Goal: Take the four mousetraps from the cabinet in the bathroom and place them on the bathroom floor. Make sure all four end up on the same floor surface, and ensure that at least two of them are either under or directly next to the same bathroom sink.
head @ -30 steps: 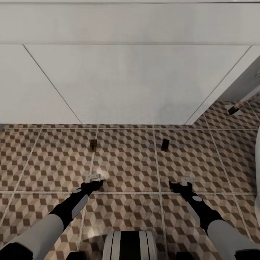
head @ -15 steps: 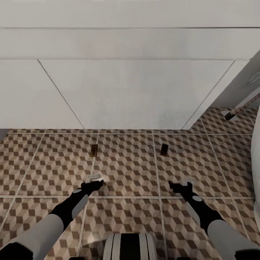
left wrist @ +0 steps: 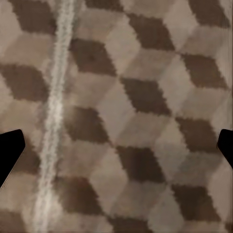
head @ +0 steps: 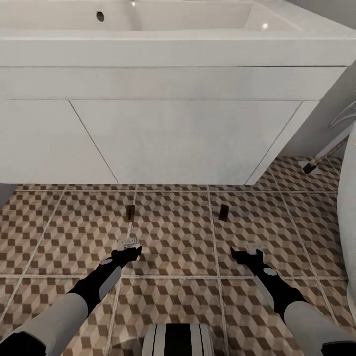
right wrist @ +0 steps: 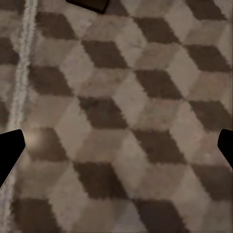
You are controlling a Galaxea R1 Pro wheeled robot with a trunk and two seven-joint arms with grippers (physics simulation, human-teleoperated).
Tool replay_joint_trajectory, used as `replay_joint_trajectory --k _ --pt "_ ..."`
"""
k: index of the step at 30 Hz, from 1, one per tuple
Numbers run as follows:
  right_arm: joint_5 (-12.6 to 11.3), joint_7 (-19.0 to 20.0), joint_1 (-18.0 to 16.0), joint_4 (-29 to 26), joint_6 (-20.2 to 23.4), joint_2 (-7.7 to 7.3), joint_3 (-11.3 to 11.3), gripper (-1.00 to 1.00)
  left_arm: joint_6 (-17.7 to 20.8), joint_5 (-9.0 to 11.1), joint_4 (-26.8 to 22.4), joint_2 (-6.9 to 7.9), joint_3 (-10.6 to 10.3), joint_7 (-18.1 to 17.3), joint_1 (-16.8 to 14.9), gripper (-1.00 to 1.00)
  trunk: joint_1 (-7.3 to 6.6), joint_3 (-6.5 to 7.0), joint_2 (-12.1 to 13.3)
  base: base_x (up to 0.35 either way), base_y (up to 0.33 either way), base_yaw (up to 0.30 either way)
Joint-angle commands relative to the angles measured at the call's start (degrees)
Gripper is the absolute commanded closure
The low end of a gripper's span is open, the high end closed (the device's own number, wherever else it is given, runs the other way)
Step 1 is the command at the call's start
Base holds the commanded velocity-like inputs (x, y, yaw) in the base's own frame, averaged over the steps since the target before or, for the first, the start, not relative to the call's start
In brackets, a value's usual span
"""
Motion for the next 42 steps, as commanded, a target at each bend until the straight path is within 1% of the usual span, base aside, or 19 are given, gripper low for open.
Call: replay_joint_trajectory --k 1,23,34,42 --pt "-0.58 0.11 -0.03 0.07 -0.23 -0.06 0.32 -1.0 0.21 0.47 -0.16 0.07 -0.48 0.53 -0.02 -1.0 -0.03 0.19 0.0 0.0 0.0 0.0" --pt "-0.47 0.13 -0.03 0.01 -0.24 -0.06 0.34 -1.0 0.28 0.41 -0.14 -0.76 -0.48 0.63 -0.02 -1.0 -0.6 5.07 0.3 0.0 0.0 0.0" --pt "-0.47 0.13 -0.03 0.0 -0.24 -0.06 0.34 -1.0 0.22 0.32 -0.08 -0.82 -0.41 0.69 -0.02 -1.0 -0.88 7.5 0.44 -0.002 0.0 0.0" --pt "-0.47 0.13 -0.03 0.0 -0.24 -0.06 0.34 -1.0 0.22 0.29 -0.08 -0.81 -0.4 0.71 -0.02 -1.0 -1.09 9.28 0.55 -0.2 0.0 0.0"
